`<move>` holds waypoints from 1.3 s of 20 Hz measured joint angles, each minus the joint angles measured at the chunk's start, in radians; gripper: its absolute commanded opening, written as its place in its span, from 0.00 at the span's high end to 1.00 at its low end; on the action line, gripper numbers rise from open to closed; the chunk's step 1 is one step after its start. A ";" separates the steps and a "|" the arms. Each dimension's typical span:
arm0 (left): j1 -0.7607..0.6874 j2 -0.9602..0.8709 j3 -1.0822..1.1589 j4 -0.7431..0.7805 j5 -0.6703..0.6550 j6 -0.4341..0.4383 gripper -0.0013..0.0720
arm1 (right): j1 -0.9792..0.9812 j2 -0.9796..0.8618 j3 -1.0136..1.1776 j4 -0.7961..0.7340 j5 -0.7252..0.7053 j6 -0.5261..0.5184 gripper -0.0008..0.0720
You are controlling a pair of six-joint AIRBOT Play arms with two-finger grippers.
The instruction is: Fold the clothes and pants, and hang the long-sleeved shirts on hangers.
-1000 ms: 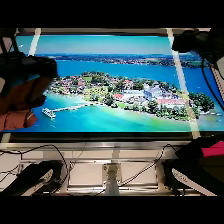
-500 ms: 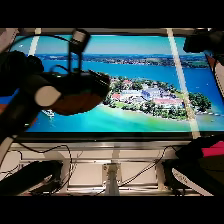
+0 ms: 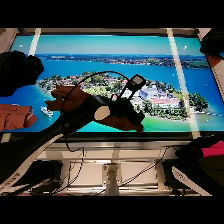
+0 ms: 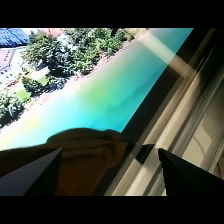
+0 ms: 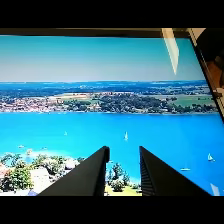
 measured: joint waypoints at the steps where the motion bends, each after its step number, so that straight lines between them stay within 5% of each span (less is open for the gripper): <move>1: 0.004 0.001 0.000 0.004 0.000 0.015 0.10 | -0.005 0.000 0.000 0.000 0.006 0.000 0.69; 2: 0.017 0.009 0.000 0.024 -0.005 0.028 0.26 | -0.009 0.000 0.000 0.002 0.009 -0.001 0.69; 3: 0.039 0.025 0.000 0.050 -0.015 0.037 0.32 | -0.011 0.000 0.000 0.001 0.011 -0.002 0.69; 7: 0.211 0.127 0.000 0.169 -0.106 0.055 0.32 | -0.016 -0.001 -0.009 0.002 0.018 -0.006 0.80; 15: 0.774 0.275 -0.025 0.235 -0.354 0.054 0.31 | -0.018 -0.004 -0.134 0.016 0.018 -0.045 0.79; 16: 0.842 0.279 -0.046 0.237 -0.369 0.040 0.31 | -0.018 -0.006 -0.146 0.023 0.018 -0.054 0.71; 18: 0.977 0.281 -0.105 0.220 -0.385 0.022 0.26 | -0.018 -0.013 -0.169 0.039 0.016 -0.080 0.56; 20: 1.086 0.269 -0.164 0.158 -0.398 0.010 0.07 | -0.018 -0.023 -0.182 0.055 0.017 -0.104 0.56; 26: 1.199 0.150 -0.232 0.006 -0.397 0.065 0.07 | -0.018 -0.063 -0.199 0.093 0.016 -0.142 0.56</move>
